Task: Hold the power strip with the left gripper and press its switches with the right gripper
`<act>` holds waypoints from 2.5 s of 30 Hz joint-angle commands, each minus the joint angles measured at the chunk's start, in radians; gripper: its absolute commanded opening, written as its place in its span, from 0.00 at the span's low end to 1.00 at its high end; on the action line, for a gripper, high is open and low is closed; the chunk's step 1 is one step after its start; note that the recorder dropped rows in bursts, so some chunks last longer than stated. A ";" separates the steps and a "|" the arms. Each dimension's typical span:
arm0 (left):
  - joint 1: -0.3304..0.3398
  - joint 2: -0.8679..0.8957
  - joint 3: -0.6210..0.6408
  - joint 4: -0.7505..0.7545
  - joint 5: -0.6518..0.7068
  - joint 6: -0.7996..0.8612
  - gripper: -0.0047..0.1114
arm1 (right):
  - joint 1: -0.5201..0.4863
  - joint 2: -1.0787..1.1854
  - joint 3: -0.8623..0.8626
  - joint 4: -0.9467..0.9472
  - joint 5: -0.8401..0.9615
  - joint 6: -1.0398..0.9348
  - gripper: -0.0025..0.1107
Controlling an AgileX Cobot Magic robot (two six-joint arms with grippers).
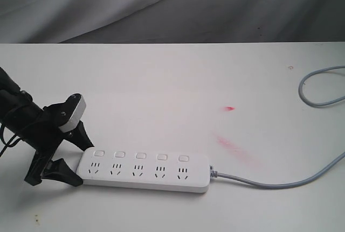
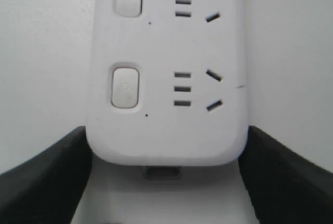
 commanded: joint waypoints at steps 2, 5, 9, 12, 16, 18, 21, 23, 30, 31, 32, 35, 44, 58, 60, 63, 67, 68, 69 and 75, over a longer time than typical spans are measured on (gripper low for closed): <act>-0.006 0.008 0.005 0.049 -0.014 0.004 0.44 | -0.003 -0.016 0.003 -0.011 0.027 0.006 0.02; -0.006 0.008 0.005 0.049 -0.014 0.004 0.44 | -0.003 -0.016 0.003 -0.011 0.027 0.006 0.02; -0.006 0.008 0.005 0.049 -0.014 0.004 0.44 | -0.003 -0.016 0.003 -0.011 0.027 0.006 0.02; -0.006 0.008 0.005 0.049 -0.014 0.004 0.44 | -0.003 -0.016 0.003 -0.009 0.026 0.006 0.02; -0.006 0.008 0.005 0.049 -0.014 0.004 0.44 | -0.003 -0.016 0.003 -0.009 0.026 0.006 0.02; -0.006 0.008 0.005 0.049 -0.014 0.004 0.44 | -0.003 -0.016 0.003 -0.009 0.026 0.006 0.02; -0.006 0.008 0.005 0.049 -0.014 0.004 0.44 | -0.003 -0.016 0.003 -0.011 0.021 0.006 0.02; -0.006 0.008 0.005 0.049 -0.014 0.004 0.44 | -0.003 -0.016 0.003 -0.002 0.019 0.107 0.02; -0.006 0.008 0.005 0.049 -0.014 0.004 0.44 | -0.038 -0.016 0.047 -0.051 0.037 0.368 0.02; -0.006 0.008 0.005 0.049 -0.014 0.004 0.44 | -0.055 -0.016 0.061 -0.049 0.037 0.368 0.02; -0.006 0.008 0.005 0.049 -0.014 0.004 0.44 | -0.074 -0.016 0.076 -0.045 0.037 0.368 0.02; -0.006 0.008 0.005 0.049 -0.014 0.004 0.44 | -0.133 -0.016 0.129 -0.040 0.018 0.335 0.02; -0.006 0.008 0.005 0.049 -0.014 0.004 0.44 | -0.296 -0.047 0.297 -0.026 -0.084 0.195 0.02; -0.006 0.008 0.005 0.049 -0.014 0.004 0.44 | -0.385 -0.207 0.784 0.282 -0.389 0.217 0.02; -0.006 0.008 0.005 0.049 -0.014 0.004 0.44 | -0.448 -0.207 0.851 0.304 -0.448 0.217 0.02; -0.006 0.008 0.005 0.049 -0.014 0.004 0.44 | -0.526 -0.207 0.906 0.296 -0.465 0.204 0.02; -0.006 0.008 0.005 0.049 -0.014 0.004 0.44 | -0.533 -0.248 0.989 0.285 -0.465 0.203 0.02; -0.006 0.008 0.005 0.049 -0.014 0.004 0.44 | -0.533 -0.275 1.009 0.285 -0.463 0.203 0.02; -0.006 0.008 0.005 0.049 -0.014 0.004 0.44 | -0.533 -0.289 1.018 0.285 -0.460 0.203 0.02; -0.006 0.008 0.005 0.049 -0.014 0.004 0.44 | -0.533 -0.345 1.060 0.287 -0.455 0.203 0.02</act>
